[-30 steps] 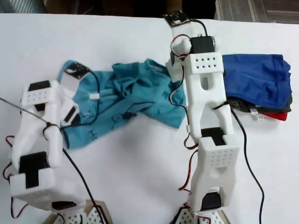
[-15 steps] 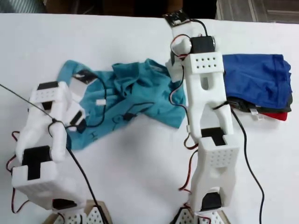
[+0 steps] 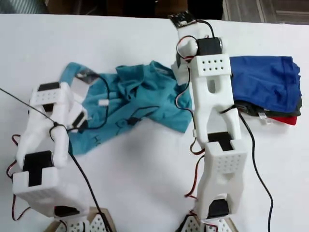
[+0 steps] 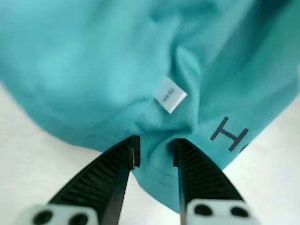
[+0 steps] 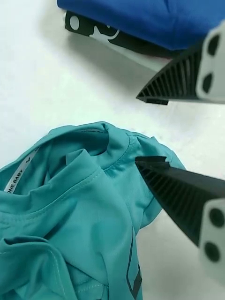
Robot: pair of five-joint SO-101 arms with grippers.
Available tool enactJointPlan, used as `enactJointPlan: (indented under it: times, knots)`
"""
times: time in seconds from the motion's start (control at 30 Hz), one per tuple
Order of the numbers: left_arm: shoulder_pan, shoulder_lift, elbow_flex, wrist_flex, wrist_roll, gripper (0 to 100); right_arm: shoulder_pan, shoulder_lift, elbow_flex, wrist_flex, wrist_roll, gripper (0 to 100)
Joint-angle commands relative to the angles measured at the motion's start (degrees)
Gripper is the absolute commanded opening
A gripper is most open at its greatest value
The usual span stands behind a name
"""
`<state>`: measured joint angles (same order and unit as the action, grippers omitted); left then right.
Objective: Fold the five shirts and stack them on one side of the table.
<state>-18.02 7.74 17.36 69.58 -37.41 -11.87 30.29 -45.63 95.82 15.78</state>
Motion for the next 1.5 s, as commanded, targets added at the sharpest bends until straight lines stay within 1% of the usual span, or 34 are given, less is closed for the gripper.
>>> enactJointPlan:
  times: [0.0, 0.07, 0.17, 0.33, 0.47, 0.53, 0.67, 0.73, 0.97, 1.17, 1.33, 1.47]
  knots:
    - [-0.1, -2.5, -4.7, 2.2, -0.8, 18, -0.3, -0.2, -2.0, 0.0, 0.1, 18.3]
    - [-0.9, -2.4, -5.7, 2.2, -1.7, 19, -0.3, -0.2, -2.0, 0.0, 0.1, 18.3]
    - [-2.4, -2.3, -6.0, -0.2, -1.7, 19, -0.2, -0.2, -2.0, 0.1, 0.1, 18.2]
    - [-2.8, -2.2, -3.2, -4.0, -1.6, 19, -0.2, -0.2, -2.0, 0.0, 0.1, 18.3]
    - [-2.8, -2.7, -3.6, -3.7, -1.1, 19, -0.3, -0.2, -2.0, -0.1, 0.1, 18.3]
    - [-2.8, -2.8, -6.7, -1.1, -1.1, 19, -0.6, -0.1, -2.0, -0.1, 0.1, 18.3]
    - [-2.8, -2.6, -16.6, 9.1, 2.4, 19, -0.7, -0.1, -2.0, -0.2, 0.1, 18.3]
    - [-2.9, -2.2, -18.8, 11.3, 2.5, 19, -0.7, -0.1, -2.0, -0.2, 0.1, 18.3]
    - [-2.7, 3.5, -9.5, 5.6, 2.3, 19, -0.2, -0.1, -2.0, -0.2, 0.1, 18.3]
    - [-1.9, 5.0, -5.2, 5.0, 2.2, 19, -0.3, -0.1, -2.0, -0.2, 0.1, 18.3]
    - [-2.2, 4.6, -0.6, -0.4, -1.8, 19, -0.3, -0.1, -2.0, -0.6, 0.1, 18.3]
    - [-1.8, 4.5, -3.4, 2.4, -1.8, 19, -0.3, -0.1, -2.0, -0.7, 0.1, 18.3]
